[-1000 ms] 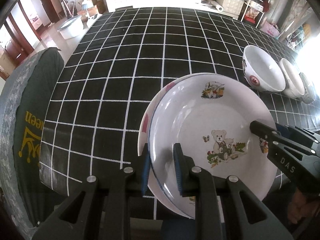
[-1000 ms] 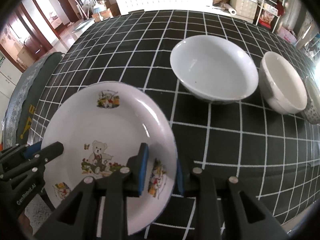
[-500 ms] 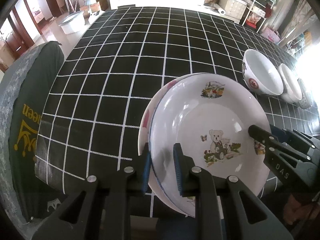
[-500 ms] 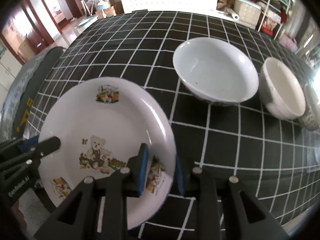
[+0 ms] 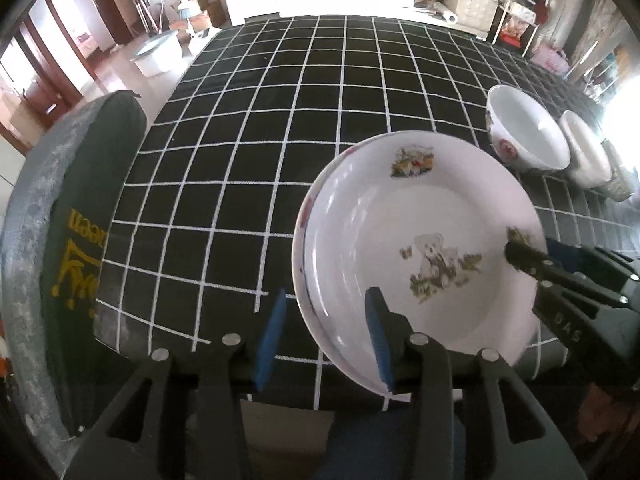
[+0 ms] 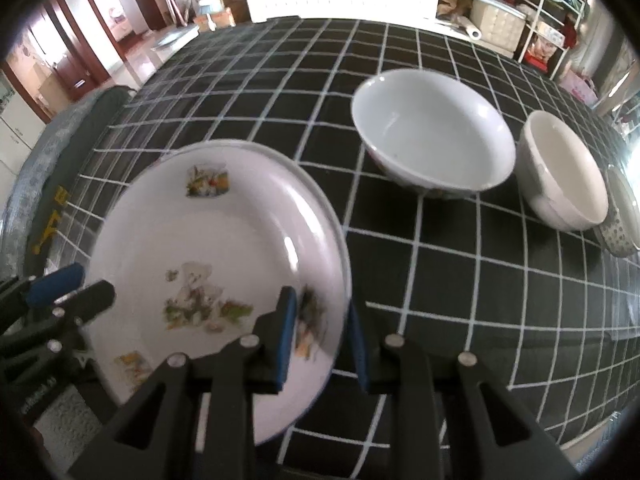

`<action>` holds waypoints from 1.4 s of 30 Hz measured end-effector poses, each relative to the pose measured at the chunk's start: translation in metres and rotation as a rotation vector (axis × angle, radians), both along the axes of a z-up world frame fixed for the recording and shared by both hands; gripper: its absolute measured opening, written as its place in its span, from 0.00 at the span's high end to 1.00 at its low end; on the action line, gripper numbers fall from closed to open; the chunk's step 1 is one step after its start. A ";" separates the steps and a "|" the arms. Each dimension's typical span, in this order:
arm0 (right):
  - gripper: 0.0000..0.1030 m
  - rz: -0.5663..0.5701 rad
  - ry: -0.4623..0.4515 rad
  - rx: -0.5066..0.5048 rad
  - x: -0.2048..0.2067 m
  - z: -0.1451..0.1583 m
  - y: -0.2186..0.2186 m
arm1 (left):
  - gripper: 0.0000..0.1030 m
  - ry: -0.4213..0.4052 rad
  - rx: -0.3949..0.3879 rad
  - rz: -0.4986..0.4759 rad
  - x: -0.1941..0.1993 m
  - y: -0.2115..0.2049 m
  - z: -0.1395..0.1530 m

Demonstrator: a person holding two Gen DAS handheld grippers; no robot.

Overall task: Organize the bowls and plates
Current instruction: 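Open the left gripper and withdraw it from the plate stack, then move the left gripper to a plain white bowl and grasp its rim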

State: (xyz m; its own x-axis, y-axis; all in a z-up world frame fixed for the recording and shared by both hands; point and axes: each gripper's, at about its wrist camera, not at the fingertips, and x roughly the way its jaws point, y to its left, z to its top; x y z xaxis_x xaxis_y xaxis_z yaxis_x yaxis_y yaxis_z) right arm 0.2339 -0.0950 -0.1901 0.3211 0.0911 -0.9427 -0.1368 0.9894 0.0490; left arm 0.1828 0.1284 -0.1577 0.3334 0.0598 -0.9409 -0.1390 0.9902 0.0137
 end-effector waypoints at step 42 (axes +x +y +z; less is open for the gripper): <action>0.70 -0.099 -0.009 0.155 0.057 0.103 -0.112 | 0.58 -0.095 -0.123 -0.166 0.105 -0.103 0.092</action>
